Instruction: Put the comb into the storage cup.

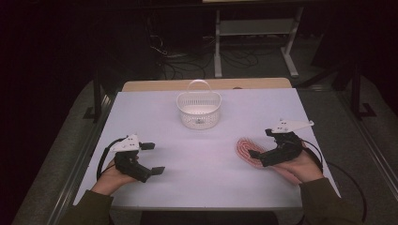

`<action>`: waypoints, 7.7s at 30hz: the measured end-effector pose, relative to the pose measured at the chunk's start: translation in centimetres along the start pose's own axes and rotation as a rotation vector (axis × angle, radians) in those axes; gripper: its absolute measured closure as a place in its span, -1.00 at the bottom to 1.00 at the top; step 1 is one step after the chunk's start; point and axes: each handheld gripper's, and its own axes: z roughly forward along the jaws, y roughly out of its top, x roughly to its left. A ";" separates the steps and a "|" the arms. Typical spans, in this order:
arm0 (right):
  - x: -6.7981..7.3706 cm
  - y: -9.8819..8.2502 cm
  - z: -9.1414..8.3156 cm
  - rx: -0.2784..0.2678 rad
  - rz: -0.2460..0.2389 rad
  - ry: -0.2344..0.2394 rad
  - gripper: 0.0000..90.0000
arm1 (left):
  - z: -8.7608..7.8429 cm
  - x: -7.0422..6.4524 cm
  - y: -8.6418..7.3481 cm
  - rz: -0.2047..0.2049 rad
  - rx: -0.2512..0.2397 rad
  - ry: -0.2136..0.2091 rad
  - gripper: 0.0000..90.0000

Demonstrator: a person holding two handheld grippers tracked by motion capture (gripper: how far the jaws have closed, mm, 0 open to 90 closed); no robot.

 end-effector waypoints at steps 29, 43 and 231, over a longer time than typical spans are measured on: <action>-3.5 -0.7 -1.5 0.005 0.054 -0.065 -1.00 | 0.1 0.1 0.1 0.001 -0.002 -0.014 -1.00; -4.2 -1.4 -1.8 0.024 0.072 -0.094 -1.00 | -0.2 0.2 0.0 -0.001 -0.011 -0.012 -1.00; -2.0 -4.2 2.7 0.622 -0.033 -0.044 0.49 | 0.3 -0.1 -0.1 0.012 0.009 -0.031 -1.00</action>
